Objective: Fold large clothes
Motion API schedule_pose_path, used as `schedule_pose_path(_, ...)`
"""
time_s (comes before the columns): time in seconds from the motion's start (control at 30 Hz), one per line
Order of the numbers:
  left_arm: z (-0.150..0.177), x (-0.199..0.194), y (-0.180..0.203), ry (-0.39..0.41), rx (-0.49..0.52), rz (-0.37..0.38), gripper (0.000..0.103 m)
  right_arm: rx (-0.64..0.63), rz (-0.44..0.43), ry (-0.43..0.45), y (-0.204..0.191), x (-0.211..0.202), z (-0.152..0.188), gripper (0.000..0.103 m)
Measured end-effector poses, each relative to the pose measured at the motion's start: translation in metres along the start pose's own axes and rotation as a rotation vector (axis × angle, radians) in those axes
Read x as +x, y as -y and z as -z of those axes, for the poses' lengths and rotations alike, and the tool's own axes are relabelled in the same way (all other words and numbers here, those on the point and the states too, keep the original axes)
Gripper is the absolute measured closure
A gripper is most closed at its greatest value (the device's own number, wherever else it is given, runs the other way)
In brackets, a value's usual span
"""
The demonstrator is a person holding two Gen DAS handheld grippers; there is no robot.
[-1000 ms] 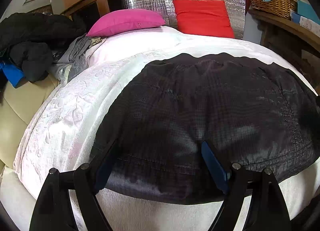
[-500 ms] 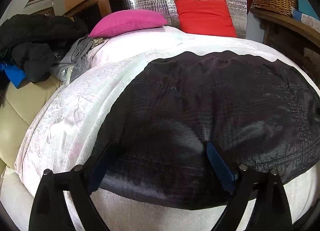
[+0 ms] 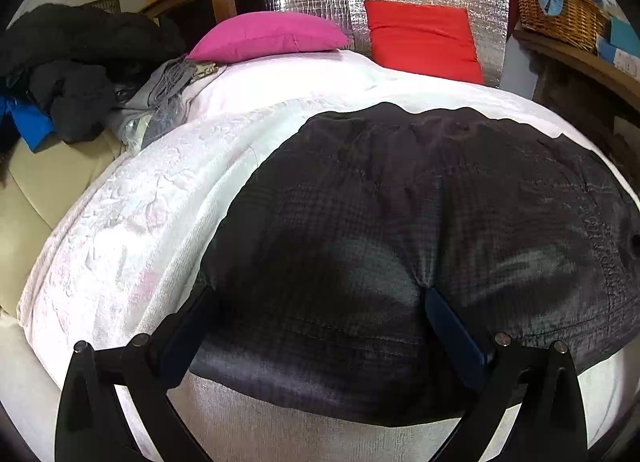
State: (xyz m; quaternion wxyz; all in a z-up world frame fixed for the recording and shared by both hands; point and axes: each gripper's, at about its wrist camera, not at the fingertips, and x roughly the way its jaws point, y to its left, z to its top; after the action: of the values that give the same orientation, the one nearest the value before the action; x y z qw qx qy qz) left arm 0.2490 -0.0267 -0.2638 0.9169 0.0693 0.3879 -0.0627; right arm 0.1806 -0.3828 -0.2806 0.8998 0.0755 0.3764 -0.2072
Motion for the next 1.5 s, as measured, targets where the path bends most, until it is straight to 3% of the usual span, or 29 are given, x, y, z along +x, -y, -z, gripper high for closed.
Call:
schedule_pose_path(0.5,0.000,0.003,0.000,0.030,-0.023,-0.004,0.000,-0.012,-0.015,-0.019,0.003,-0.002,-0.004,0.046)
schedule_pose_path(0.67,-0.008,0.001,-0.004,-0.016,-0.010,0.004,0.000,-0.015,-0.008,-0.024,0.001,-0.003,-0.003,0.046)
schedule_pose_path(0.93,-0.026,-0.028,-0.042,0.050,-0.100,-0.086,0.000,-0.014,0.008,-0.030,-0.003,-0.006,-0.002,0.046)
schedule_pose_path(1.1,-0.014,0.007,-0.040,-0.072,-0.067,-0.131,0.000,-0.020,0.013,-0.024,-0.005,-0.008,0.000,0.046)
schedule_pose_path(1.3,-0.013,0.006,-0.038,-0.063,-0.066,-0.132,0.000,-0.021,0.015,-0.015,-0.005,-0.013,0.001,0.045)
schedule_pose_path(1.5,-0.015,-0.030,-0.027,0.048,-0.033,-0.099,0.000,-0.007,-0.095,0.136,-0.001,-0.056,0.000,0.045)
